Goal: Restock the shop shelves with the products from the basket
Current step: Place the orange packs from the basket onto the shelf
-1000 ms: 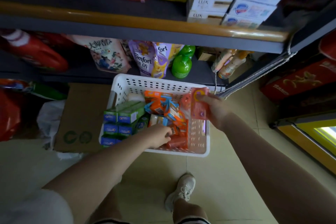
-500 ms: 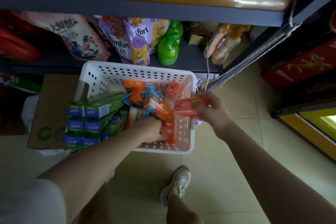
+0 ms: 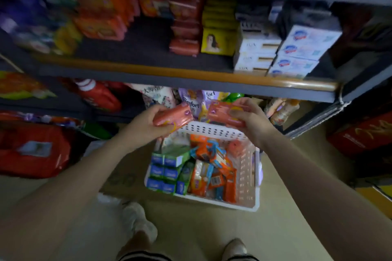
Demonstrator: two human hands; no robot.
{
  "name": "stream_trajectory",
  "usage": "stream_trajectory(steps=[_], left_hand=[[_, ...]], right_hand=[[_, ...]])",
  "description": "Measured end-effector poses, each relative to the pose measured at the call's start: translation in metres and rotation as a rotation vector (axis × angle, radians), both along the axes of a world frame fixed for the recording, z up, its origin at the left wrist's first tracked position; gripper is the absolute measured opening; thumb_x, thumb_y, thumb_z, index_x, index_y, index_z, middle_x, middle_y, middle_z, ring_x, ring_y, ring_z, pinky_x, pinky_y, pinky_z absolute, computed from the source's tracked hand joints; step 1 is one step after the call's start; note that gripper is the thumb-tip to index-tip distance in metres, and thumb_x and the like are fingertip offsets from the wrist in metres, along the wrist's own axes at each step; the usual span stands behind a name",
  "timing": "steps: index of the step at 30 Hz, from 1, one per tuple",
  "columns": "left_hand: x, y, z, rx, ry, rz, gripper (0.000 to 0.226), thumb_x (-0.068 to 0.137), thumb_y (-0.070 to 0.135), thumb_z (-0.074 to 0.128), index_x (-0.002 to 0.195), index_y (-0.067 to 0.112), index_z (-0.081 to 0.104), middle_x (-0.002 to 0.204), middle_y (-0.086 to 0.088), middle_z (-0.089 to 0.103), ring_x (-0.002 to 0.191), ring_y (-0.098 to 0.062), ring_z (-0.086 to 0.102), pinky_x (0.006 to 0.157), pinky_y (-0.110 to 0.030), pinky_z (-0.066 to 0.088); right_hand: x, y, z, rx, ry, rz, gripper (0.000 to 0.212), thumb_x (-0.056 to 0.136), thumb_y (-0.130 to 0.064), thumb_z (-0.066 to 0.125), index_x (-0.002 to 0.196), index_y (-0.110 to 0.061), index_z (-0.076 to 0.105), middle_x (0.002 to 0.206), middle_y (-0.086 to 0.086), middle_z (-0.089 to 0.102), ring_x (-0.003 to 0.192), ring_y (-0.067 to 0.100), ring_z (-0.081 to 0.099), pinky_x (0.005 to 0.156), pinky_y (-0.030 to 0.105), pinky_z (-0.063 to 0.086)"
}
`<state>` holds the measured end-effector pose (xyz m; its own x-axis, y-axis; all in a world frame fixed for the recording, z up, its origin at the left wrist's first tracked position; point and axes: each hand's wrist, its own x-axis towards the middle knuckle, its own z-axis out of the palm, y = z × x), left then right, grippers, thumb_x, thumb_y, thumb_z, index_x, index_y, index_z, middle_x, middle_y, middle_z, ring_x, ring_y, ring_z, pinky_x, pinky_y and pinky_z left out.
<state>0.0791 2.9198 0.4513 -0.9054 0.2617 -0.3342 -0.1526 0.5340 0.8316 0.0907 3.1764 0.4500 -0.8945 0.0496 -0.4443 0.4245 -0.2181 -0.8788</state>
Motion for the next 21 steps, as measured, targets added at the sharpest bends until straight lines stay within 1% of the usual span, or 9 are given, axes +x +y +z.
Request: stream_trajectory(steps=[3, 6, 9, 11, 13, 14, 17, 19, 21], left_hand=[[-0.036, -0.031, 0.022, -0.115, 0.24, -0.027, 0.038, 0.08, 0.015, 0.07, 0.113, 0.02, 0.053, 0.102, 0.001, 0.059, 0.088, -0.014, 0.06, 0.071, -0.02, 0.045], [-0.078, -0.039, 0.033, -0.078, 0.42, -0.019, 0.039, 0.082, 0.015, 0.068, 0.118, 0.014, 0.053, 0.103, 0.003, 0.056, 0.092, -0.014, 0.055, 0.077, -0.022, 0.039], [-0.124, -0.031, 0.036, -0.07, 0.533, -0.008, 0.04, 0.083, 0.017, 0.066, 0.12, 0.016, 0.052, 0.104, 0.002, 0.055, 0.093, -0.013, 0.053, 0.078, -0.023, 0.038], [-0.152, -0.024, 0.028, -0.119, 0.524, -0.089, 0.039, 0.083, 0.018, 0.066, 0.119, 0.017, 0.052, 0.103, 0.001, 0.056, 0.092, -0.015, 0.054, 0.077, -0.022, 0.038], [-0.17, -0.017, 0.016, -0.199, 0.501, -0.215, 0.038, 0.082, 0.017, 0.067, 0.117, 0.019, 0.053, 0.102, 0.001, 0.056, 0.093, -0.017, 0.055, 0.076, -0.022, 0.037], [-0.177, -0.015, 0.01, -0.22, 0.497, -0.253, 0.038, 0.082, 0.017, 0.067, 0.117, 0.019, 0.054, 0.102, 0.002, 0.056, 0.093, -0.017, 0.055, 0.076, -0.022, 0.037], [-0.189, -0.012, 0.004, -0.174, 0.477, -0.247, 0.04, 0.079, 0.019, 0.071, 0.117, 0.019, 0.057, 0.103, 0.004, 0.057, 0.092, -0.012, 0.053, 0.077, -0.021, 0.037], [-0.195, -0.014, 0.005, -0.157, 0.428, -0.262, 0.04, 0.076, 0.023, 0.074, 0.114, 0.021, 0.061, 0.104, 0.006, 0.057, 0.094, -0.011, 0.053, 0.08, -0.022, 0.037], [-0.201, -0.017, 0.006, -0.184, 0.382, -0.302, 0.041, 0.075, 0.029, 0.074, 0.114, 0.022, 0.062, 0.108, 0.006, 0.058, 0.098, -0.011, 0.053, 0.084, -0.023, 0.038]], right_hand=[[-0.025, -0.036, 0.021, 0.106, 0.147, -0.042, 0.031, 0.081, 0.009, 0.059, 0.078, -0.019, 0.049, 0.08, 0.001, 0.054, 0.07, 0.019, 0.058, 0.059, 0.027, 0.054], [-0.046, -0.061, 0.033, 0.131, 0.301, -0.146, 0.033, 0.077, 0.008, 0.064, 0.081, -0.021, 0.05, 0.081, -0.001, 0.053, 0.072, 0.016, 0.056, 0.063, 0.026, 0.055], [-0.061, -0.071, 0.034, 0.29, 0.411, -0.172, 0.035, 0.072, 0.002, 0.071, 0.081, -0.025, 0.051, 0.079, -0.004, 0.056, 0.072, 0.013, 0.056, 0.07, 0.03, 0.053], [-0.07, -0.071, 0.027, 0.387, 0.455, -0.19, 0.037, 0.072, 0.001, 0.073, 0.08, -0.027, 0.05, 0.078, -0.007, 0.057, 0.069, 0.004, 0.057, 0.071, 0.025, 0.052], [-0.078, -0.067, 0.019, 0.426, 0.512, -0.224, 0.037, 0.075, 0.005, 0.07, 0.081, -0.025, 0.049, 0.078, -0.006, 0.056, 0.061, -0.006, 0.056, 0.064, 0.013, 0.05], [-0.083, -0.065, 0.017, 0.406, 0.537, -0.248, 0.035, 0.076, 0.006, 0.068, 0.082, -0.023, 0.049, 0.079, -0.004, 0.055, 0.061, -0.006, 0.056, 0.06, 0.01, 0.049], [-0.095, -0.064, 0.014, 0.342, 0.545, -0.296, 0.033, 0.077, 0.005, 0.067, 0.09, -0.017, 0.047, 0.086, -0.001, 0.055, 0.074, 0.008, 0.058, 0.06, 0.013, 0.053], [-0.102, -0.067, 0.014, 0.339, 0.536, -0.295, 0.035, 0.075, 0.005, 0.069, 0.088, -0.018, 0.046, 0.085, -0.004, 0.056, 0.076, 0.01, 0.058, 0.064, 0.017, 0.054], [-0.109, -0.071, 0.017, 0.374, 0.537, -0.236, 0.036, 0.075, 0.006, 0.069, 0.085, -0.019, 0.046, 0.086, -0.005, 0.057, 0.081, 0.012, 0.059, 0.071, 0.022, 0.055]])
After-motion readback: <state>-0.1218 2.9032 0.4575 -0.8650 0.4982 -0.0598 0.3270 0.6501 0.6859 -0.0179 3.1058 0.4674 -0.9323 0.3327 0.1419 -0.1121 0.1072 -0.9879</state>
